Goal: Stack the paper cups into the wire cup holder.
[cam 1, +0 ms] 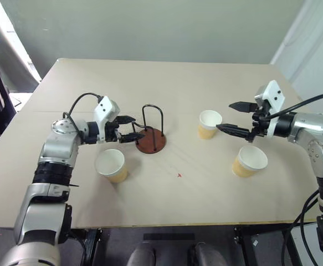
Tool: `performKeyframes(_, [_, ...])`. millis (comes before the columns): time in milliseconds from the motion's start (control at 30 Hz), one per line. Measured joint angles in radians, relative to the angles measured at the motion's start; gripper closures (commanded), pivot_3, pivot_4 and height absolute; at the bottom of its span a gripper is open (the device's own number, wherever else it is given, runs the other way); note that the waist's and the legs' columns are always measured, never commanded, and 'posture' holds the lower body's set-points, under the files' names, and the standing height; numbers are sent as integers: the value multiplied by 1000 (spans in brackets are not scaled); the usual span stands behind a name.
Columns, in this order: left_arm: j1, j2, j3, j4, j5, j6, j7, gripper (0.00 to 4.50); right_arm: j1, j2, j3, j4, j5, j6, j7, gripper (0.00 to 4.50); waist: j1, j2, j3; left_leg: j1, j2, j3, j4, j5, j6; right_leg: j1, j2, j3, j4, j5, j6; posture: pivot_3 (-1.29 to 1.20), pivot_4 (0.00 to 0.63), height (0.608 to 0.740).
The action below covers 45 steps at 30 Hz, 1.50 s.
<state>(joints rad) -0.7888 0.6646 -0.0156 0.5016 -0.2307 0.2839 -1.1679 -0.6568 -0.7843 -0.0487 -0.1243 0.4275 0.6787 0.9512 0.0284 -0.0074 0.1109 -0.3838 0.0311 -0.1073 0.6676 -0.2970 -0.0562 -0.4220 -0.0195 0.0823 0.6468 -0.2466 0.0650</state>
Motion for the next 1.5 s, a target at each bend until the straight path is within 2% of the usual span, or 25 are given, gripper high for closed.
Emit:
performKeyframes(233, [0,-11,0,0,-1,6,15,4392,0,0,0,1,-1,-7,0,0,0,0,0,0,0,0,0,0,0,0,0,0,0,0,0,0,150,740])
performKeyframes(267, [0,-15,1,-1,-2,8,19,4482,0,0,0,2,-1,-8,0,0,0,0,0,0,0,0,0,0,0,0,0,0,0,0,0,0,150,740])
performKeyframes(533, [35,-63,4,-83,-26,61,47,4482,0,0,1,6,-11,-16,0,0,3,0,0,0,0,0,1,0,0,0,0,0,0,0,1,0,150,740])
performKeyframes(767, [72,-119,-18,-254,-57,143,70,4482,0,-2,1,9,-13,-16,1,0,3,0,0,0,0,1,2,0,0,0,0,0,0,1,1,0,150,740])
performKeyframes(1100, [128,-100,-98,-387,-68,200,31,4482,0,-49,0,36,-20,-32,14,0,3,0,0,0,0,1,3,0,0,1,0,1,1,1,2,0,150,740])
performKeyframes(1500, [145,-102,-118,-407,-68,196,22,4482,20,-76,-4,27,-5,-32,37,0,3,0,0,1,0,1,5,-1,1,4,1,1,0,1,2,0,150,740])
